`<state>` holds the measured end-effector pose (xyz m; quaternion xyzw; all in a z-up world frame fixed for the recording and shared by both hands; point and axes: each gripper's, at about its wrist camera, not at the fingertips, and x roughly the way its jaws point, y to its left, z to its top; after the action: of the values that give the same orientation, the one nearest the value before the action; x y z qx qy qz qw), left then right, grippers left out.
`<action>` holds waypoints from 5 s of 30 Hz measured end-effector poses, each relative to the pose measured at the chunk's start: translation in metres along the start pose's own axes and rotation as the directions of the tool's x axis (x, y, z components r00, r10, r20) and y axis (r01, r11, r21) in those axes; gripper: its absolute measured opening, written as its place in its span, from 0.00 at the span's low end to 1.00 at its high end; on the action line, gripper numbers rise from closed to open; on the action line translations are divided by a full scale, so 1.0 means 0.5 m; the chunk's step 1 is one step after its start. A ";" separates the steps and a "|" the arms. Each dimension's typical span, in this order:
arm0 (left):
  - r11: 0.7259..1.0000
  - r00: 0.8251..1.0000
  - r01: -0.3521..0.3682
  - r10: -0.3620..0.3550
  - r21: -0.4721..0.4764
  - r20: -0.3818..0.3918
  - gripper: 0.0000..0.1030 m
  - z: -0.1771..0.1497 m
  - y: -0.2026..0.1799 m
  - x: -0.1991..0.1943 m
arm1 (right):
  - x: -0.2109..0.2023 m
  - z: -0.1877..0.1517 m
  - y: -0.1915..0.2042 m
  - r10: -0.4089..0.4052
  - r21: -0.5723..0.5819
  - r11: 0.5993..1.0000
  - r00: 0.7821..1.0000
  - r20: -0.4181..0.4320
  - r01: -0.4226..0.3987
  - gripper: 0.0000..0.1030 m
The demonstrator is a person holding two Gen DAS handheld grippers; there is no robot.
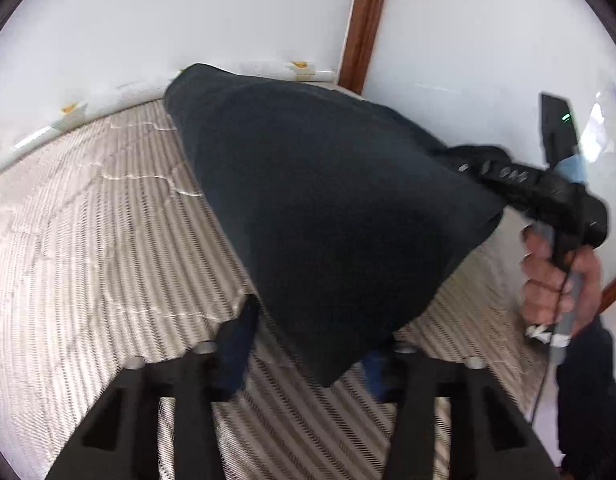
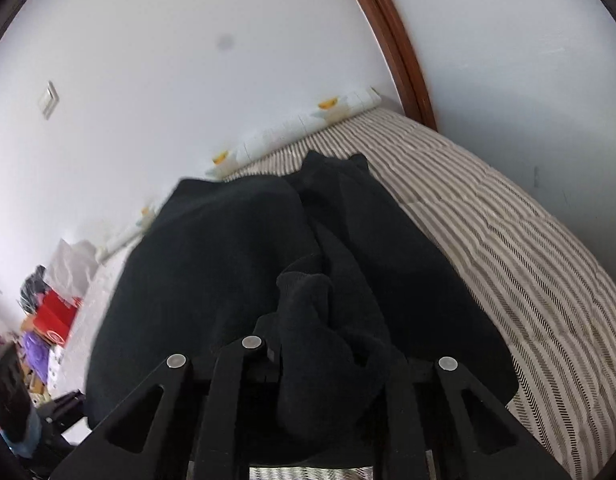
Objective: Fold small clothes
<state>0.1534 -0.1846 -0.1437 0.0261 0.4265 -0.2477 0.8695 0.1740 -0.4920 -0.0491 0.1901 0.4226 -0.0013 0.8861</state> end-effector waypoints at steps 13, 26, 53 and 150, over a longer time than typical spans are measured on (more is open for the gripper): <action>0.996 0.994 -0.049 0.055 -0.069 0.091 0.19 -0.020 0.096 -0.078 | 0.047 -0.005 0.073 0.054 -0.021 0.998 0.998 -0.044 -0.055 0.15; 0.951 0.968 -0.186 0.220 -0.245 0.117 0.18 -0.148 0.338 -0.240 | 0.174 -0.067 0.382 0.186 -0.168 0.962 0.969 -0.165 -0.213 0.15; 0.955 0.980 -0.189 0.200 -0.229 0.022 0.55 -0.163 0.369 -0.205 | 0.060 -0.047 0.399 0.206 -0.194 0.963 0.975 0.077 -0.188 0.12; 0.936 0.971 -0.222 0.239 -0.273 0.030 0.62 -0.052 0.429 -0.244 | 0.191 0.093 0.378 -0.007 -0.187 0.981 0.952 -0.306 -0.053 0.46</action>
<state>0.1687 0.0599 -0.1038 -0.0495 0.4225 -0.0848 0.9010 0.3008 -0.3171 -0.0308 0.1062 0.5502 0.0792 0.8245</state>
